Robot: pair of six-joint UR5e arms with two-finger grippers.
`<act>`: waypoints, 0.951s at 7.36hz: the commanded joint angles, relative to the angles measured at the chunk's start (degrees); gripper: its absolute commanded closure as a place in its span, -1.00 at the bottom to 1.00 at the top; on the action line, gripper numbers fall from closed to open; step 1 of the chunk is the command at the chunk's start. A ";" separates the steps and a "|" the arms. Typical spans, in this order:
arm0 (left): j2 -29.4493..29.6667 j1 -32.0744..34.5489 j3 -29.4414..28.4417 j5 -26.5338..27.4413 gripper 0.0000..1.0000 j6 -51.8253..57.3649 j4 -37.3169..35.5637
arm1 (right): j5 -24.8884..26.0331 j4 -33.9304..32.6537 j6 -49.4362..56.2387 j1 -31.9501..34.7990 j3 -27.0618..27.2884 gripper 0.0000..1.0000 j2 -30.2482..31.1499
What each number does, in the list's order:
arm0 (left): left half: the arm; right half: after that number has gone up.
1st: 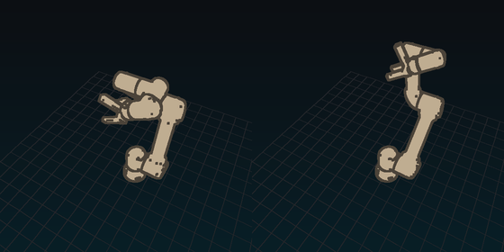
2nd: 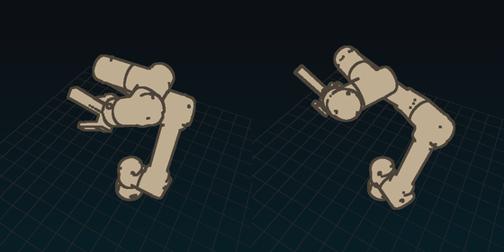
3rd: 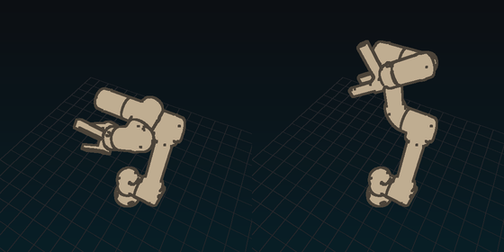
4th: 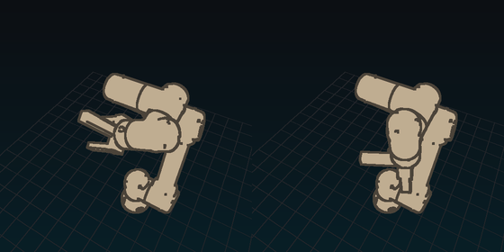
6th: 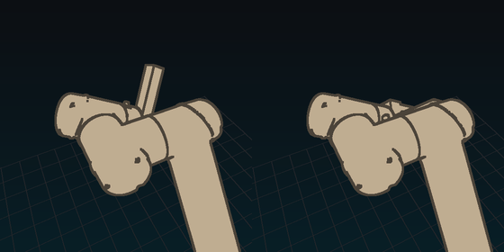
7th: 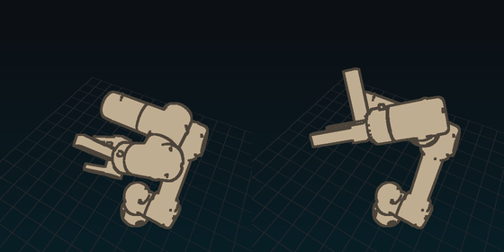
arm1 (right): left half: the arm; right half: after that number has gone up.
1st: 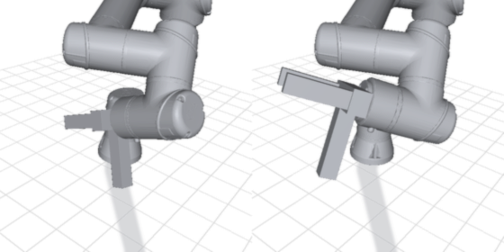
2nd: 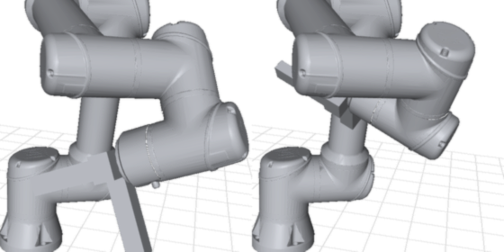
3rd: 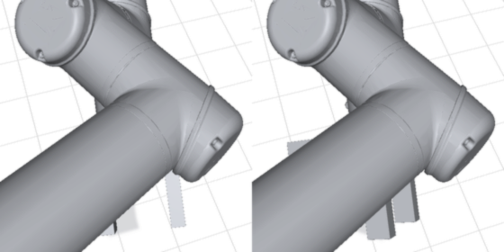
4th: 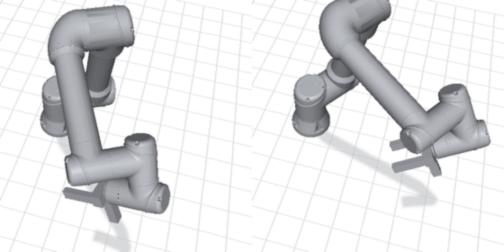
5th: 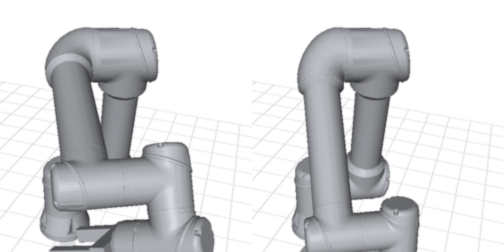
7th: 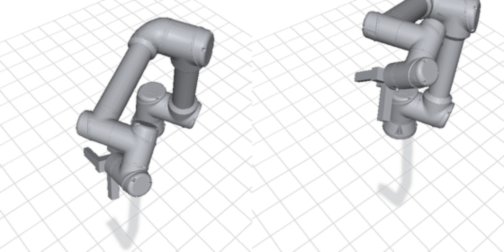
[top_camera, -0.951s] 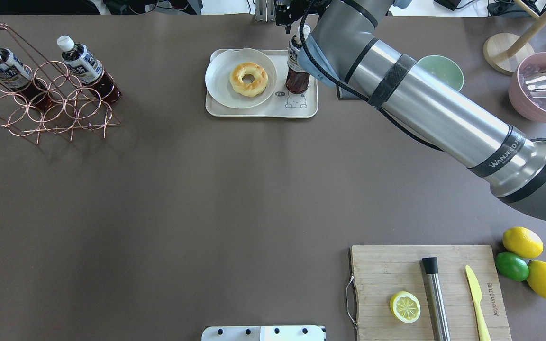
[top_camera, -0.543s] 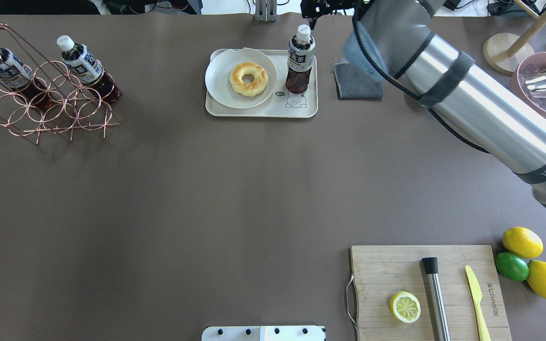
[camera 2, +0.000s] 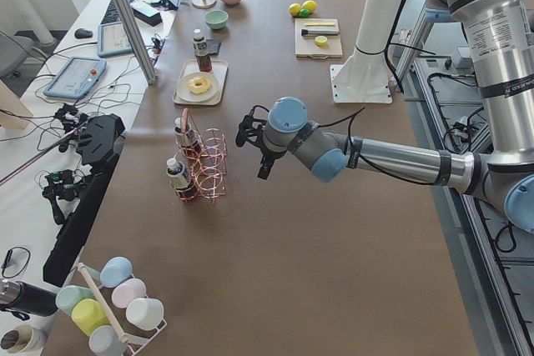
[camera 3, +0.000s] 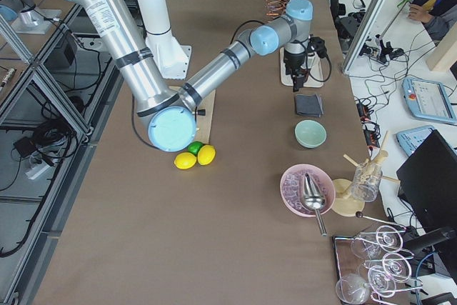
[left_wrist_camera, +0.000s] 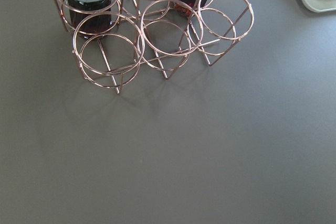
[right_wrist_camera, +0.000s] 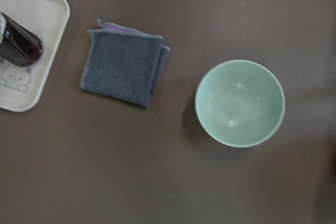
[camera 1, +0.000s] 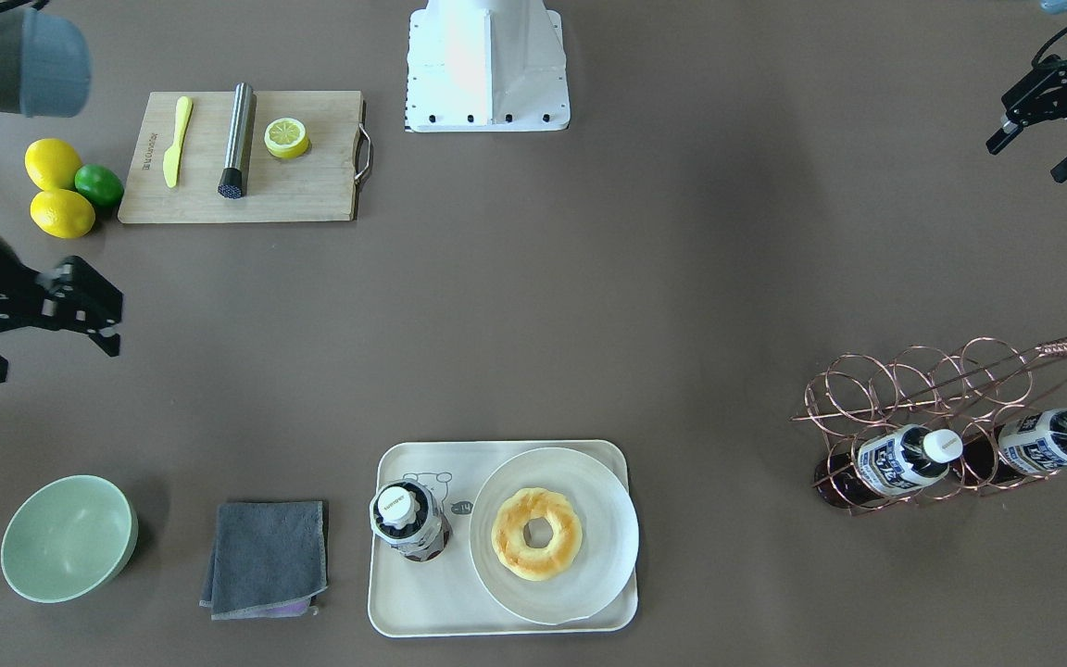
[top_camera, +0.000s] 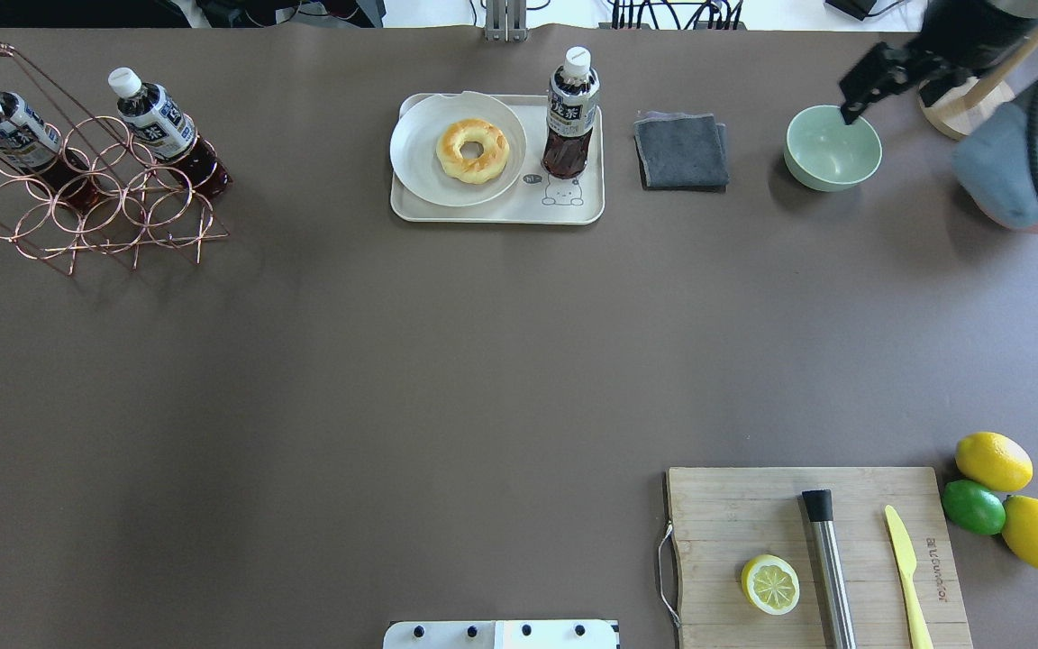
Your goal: Place tea on tray
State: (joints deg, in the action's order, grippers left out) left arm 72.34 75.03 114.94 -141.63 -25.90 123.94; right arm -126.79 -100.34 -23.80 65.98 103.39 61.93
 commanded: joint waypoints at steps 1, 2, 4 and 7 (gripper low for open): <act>0.43 0.55 -5.33 0.03 -0.93 0.24 -0.27 | -3.29 -0.65 24.23 10.45 2.09 -1.00 16.77; 0.35 0.73 -6.03 0.03 -0.93 0.24 -0.45 | -3.29 -1.00 30.68 13.70 2.08 -1.00 20.74; 0.26 3.08 -6.48 0.03 -0.93 7.91 -7.17 | -5.13 -0.65 41.33 19.86 0.08 -1.00 27.78; 0.52 11.96 -6.30 0.30 -0.93 22.81 -21.44 | -9.25 -0.65 53.22 29.79 -5.66 -1.00 31.74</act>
State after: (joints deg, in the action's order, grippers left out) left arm 72.81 82.46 108.65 -141.53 -9.15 108.41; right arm -133.50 -101.01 23.75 89.90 98.95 90.92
